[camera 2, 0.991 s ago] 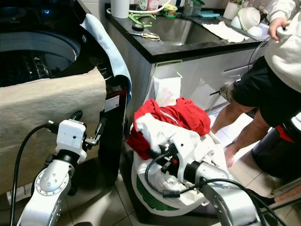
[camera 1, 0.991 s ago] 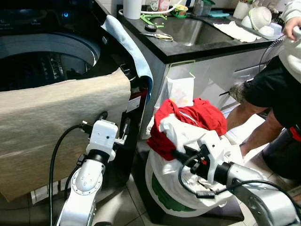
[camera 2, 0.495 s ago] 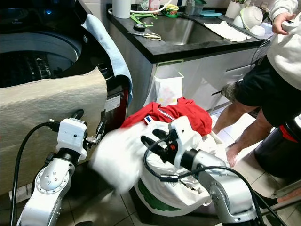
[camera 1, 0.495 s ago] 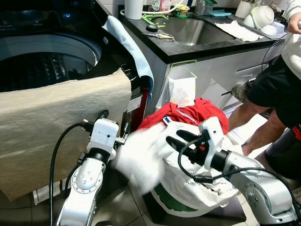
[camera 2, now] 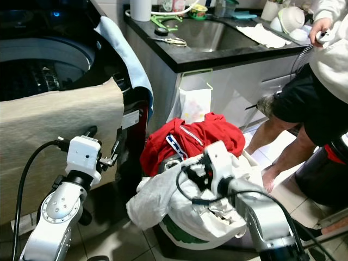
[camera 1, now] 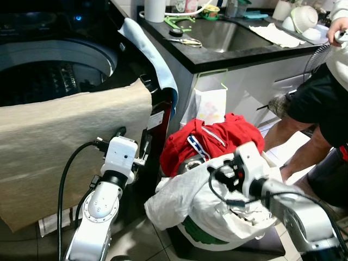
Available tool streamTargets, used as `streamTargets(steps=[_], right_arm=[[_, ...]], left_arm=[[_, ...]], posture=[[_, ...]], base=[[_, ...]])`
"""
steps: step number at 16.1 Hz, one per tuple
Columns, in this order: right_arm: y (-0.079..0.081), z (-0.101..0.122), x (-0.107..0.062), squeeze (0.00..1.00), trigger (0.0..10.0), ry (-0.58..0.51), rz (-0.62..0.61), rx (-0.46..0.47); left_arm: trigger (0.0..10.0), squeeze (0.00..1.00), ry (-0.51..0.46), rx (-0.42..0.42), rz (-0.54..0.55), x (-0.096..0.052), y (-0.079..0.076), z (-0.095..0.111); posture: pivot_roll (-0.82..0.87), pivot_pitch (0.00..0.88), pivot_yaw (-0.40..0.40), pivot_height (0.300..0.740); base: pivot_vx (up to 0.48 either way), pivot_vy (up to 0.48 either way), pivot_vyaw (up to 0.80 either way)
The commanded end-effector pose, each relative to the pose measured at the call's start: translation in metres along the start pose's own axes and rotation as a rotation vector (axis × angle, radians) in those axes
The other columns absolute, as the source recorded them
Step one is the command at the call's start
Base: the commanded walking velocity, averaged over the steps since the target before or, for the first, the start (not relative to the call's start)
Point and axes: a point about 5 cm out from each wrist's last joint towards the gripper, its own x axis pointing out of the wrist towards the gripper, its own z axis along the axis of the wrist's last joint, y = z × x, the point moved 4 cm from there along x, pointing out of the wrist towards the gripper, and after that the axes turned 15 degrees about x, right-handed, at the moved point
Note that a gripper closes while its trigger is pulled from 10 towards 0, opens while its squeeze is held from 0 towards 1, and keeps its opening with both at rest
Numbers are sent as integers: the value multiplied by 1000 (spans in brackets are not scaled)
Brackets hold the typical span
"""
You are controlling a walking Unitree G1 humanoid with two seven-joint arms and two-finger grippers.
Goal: Clothes washing
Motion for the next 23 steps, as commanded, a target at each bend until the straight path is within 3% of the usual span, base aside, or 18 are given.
streamTargets(steps=[1, 3, 6, 8, 9, 10, 13, 14, 18, 19, 23], right_arm=[[-4, -11, -11, 0, 10000, 55, 7, 91], [-4, -17, -17, 0, 10000, 77, 35, 101], [-19, -8, -21, 0, 10000, 53, -32, 114], [-32, -15, -21, 0, 10000, 90, -117, 24], [-40, -19, -19, 329, 10000, 105, -165, -36], [-42, -23, -18, 1000, 10000, 117, -181, -47], [-56, -37, -12, 1000, 10000, 137, -248, -36], [-72, -35, -10, 0, 10000, 110, -334, -121], [-96, -26, -7, 0, 10000, 50, -460, -248], [-99, -24, -6, 0, 10000, 33, -468, -226], [-97, -33, 14, 0, 10000, -6, -424, 17]], left_arm=[[10000, 0, -4, 1, 6, 2, 1, 2], [10000, 0, -4, 2, 4, 1, 1, 2], [10000, 0, -4, 5, -8, 1, 0, 1], [10000, 0, -6, 3, -11, 2, -1, 2], [10000, 0, -7, 3, -12, 2, -2, 2], [10000, 0, -7, 2, -12, 2, -2, 2], [10000, 0, -7, 2, -11, 2, -3, 3], [10000, 0, -6, 2, -8, 2, -2, 3], [10000, 0, 2, 6, -2, -1, 0, 1], [10000, 0, 2, 6, -1, 0, 1, 1], [10000, 0, -2, 2, -3, 2, -1, 3]], posture=[[149, 0, -119, 740], [143, 0, -117, 740], [134, 0, -113, 740], [131, 0, -113, 740], [133, 0, -115, 740], [133, 0, -116, 740], [139, 0, -120, 740], [143, 0, -121, 740], [150, 0, -120, 740], [150, 0, -118, 740], [149, 0, -114, 740]], base=[[0, 0, 0], [0, 0, 0], [0, 0, 0], [0, 0, 0], [0, 0, 0], [0, 0, 0], [0, 0, 0], [0, 0, 0], [0, 0, 0], [0, 0, 0], [0, 0, 0]])
